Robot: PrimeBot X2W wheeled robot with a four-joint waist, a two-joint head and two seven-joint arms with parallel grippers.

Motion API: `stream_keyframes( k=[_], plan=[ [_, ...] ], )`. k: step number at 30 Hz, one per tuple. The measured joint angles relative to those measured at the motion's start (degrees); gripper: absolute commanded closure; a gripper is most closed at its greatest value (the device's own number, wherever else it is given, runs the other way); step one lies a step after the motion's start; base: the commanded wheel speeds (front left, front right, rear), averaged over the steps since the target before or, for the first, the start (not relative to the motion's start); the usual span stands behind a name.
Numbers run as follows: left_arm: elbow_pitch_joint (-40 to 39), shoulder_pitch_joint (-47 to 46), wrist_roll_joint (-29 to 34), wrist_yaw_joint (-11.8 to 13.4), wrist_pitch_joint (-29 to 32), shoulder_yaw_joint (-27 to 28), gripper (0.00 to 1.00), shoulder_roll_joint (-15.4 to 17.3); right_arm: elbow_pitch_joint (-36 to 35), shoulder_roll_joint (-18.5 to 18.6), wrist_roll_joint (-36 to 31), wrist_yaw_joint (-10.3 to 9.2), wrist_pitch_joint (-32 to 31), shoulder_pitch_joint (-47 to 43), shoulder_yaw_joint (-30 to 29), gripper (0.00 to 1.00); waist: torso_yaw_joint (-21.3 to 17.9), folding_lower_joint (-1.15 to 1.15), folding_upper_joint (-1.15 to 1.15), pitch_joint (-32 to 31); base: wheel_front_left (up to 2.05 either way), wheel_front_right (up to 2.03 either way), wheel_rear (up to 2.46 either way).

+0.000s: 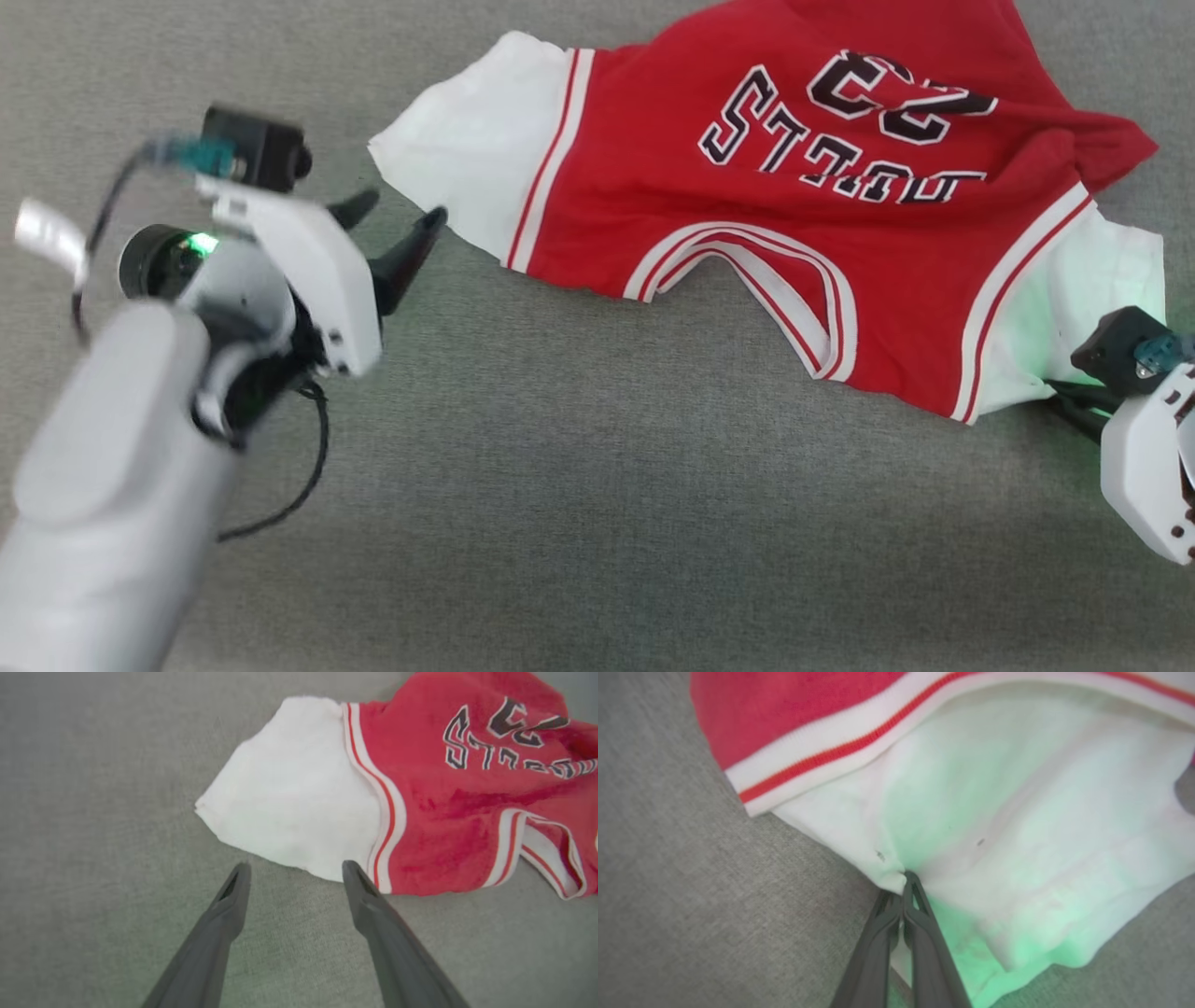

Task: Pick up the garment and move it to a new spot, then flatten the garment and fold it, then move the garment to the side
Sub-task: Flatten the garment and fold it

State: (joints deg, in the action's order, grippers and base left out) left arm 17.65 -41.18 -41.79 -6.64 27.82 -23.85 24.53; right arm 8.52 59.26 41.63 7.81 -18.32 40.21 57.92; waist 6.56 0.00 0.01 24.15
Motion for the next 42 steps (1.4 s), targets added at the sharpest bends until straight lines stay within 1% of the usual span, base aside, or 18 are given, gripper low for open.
stream_keyframes(
  k=[2, 3, 7, 8, 10, 14, 18, 19, 20, 21, 22, 23, 28, 32, 34, 36, 38, 42],
  plan=[
    [2.26, -2.83, -4.43, -0.07, 8.76, 0.05, 0.00, 0.44, -0.19, -0.11, 0.09, 0.04, 0.03, 0.99, 0.59, 0.97, -0.30, 0.00, 0.00, 0.70, 0.00, 0.00, 0.00],
    [3.15, -3.93, -6.11, -0.07, 11.65, 0.37, 0.00, 0.42, -0.33, -0.14, 0.10, 0.05, 0.05, 1.51, 0.89, 0.99, -0.48, 0.00, 0.00, 1.06, 0.00, 0.00, 0.00],
    [6.91, -8.15, -9.91, 1.23, 19.12, 0.90, 0.00, -1.01, -0.80, -0.23, 0.16, 0.40, 0.33, 3.45, 1.81, 1.00, -1.30, 0.00, 0.00, 2.68, 0.00, 0.00, 0.00],
    [6.91, -8.15, -9.91, 1.23, 19.12, 0.90, 0.00, -1.01, -0.80, -0.23, 0.16, 0.40, 0.33, 3.45, 1.81, 1.00, -1.30, 0.00, 0.00, 2.68, 0.00, 0.00, 0.00],
    [9.10, -9.49, -12.40, 2.24, 21.48, 1.52, 0.00, -2.37, -1.02, -0.25, 0.20, 0.43, 0.51, 4.39, 2.29, 1.00, -1.72, 0.00, 0.00, 3.49, 0.00, 0.00, 0.00],
    [13.18, -12.43, -14.66, 3.37, 24.64, 1.97, 0.00, -3.52, -1.42, -0.40, 0.34, 0.47, 0.80, 6.11, 3.18, 1.00, -2.62, 0.00, 0.00, 4.97, 0.00, 0.00, 0.00],
    [16.05, -14.14, -15.75, 3.25, 24.84, 2.77, 0.00, -4.77, -1.44, -0.96, 0.60, 0.47, 1.18, 7.39, 4.01, 1.00, -3.63, 0.00, 0.00, 5.83, 0.00, 0.00, 0.00],
    [16.80, -14.41, -16.28, 3.08, 24.73, 3.12, 0.03, -5.09, -1.38, -1.14, 0.66, 0.47, 1.34, 7.51, 4.14, 1.00, -3.86, 0.00, 0.00, 5.91, 0.00, 0.00, 0.00],
    [17.34, -14.64, -16.57, 2.90, 24.59, 3.23, 0.25, -5.24, -1.27, -1.34, 0.68, 0.47, 1.56, 7.70, 4.36, 1.00, -4.08, 0.00, 0.00, 5.91, 0.00, 0.00, 0.00],
    [17.78, -14.74, -16.52, 2.32, 24.32, 2.97, 0.52, -5.17, -1.19, -1.54, 0.73, 0.46, 1.68, 7.86, 4.54, 1.00, -4.30, 0.00, 0.00, 5.86, 0.00, 0.00, 0.00],
    [18.22, -14.78, -16.22, 1.80, 23.84, 2.67, 0.72, -5.09, -1.05, -1.72, 0.75, 0.45, 1.82, 7.97, 4.69, 1.00, -4.50, 0.00, 0.00, 5.76, 0.00, 0.00, 0.00],
    [18.76, -14.78, -16.12, 1.54, 23.21, 2.58, 1.00, -5.09, -0.83, -1.93, 0.79, 0.43, 2.19, 7.98, 4.85, 1.00, -4.64, 0.00, 0.00, 5.60, 0.00, 0.00, 0.00],
    [21.16, -14.07, -16.19, 0.48, 19.15, 2.71, 1.00, -5.68, 0.76, -2.98, 1.34, 0.36, 4.64, 7.76, 5.09, 1.00, -5.34, 0.00, 0.00, 4.19, 0.00, 0.00, 0.00],
    [20.20, -12.17, -18.63, -0.30, 14.24, 4.65, 1.00, -6.37, 2.68, -3.78, 1.81, 0.26, 9.92, 6.18, 2.55, 1.00, -5.84, 0.00, -0.01, 2.53, 0.00, 0.00, 0.00],
    [18.20, -10.98, -18.71, -0.44, 11.26, 5.10, 1.00, -5.91, 3.47, -3.54, 1.78, -0.15, 13.05, 5.66, -0.51, 1.00, -5.92, 0.00, -0.01, 1.64, 0.00, 0.00, 0.00],
    [16.30, -10.14, -19.00, -0.49, 8.62, 6.06, 1.00, -4.99, 3.64, -2.24, 1.78, -0.24, 15.91, 4.94, -3.86, 1.00, -5.80, 0.00, -0.01, 0.90, 0.00, 0.00, 0.00],
    [14.25, -9.90, -19.45, -0.52, 6.03, 6.83, 1.00, -5.26, 3.53, -1.54, 2.24, -0.25, 18.28, 4.00, -7.47, 1.00, -5.51, 0.00, -0.01, 0.42, 0.00, 0.00, 0.00],
    [10.33, -10.81, -20.08, -0.67, -0.21, 8.47, 1.00, -6.90, 5.05, -3.15, 4.47, -0.25, 22.20, 3.78, -16.99, 1.00, -5.13, 0.00, -0.01, 0.08, 0.00, 0.00, 0.00]
  ],
)
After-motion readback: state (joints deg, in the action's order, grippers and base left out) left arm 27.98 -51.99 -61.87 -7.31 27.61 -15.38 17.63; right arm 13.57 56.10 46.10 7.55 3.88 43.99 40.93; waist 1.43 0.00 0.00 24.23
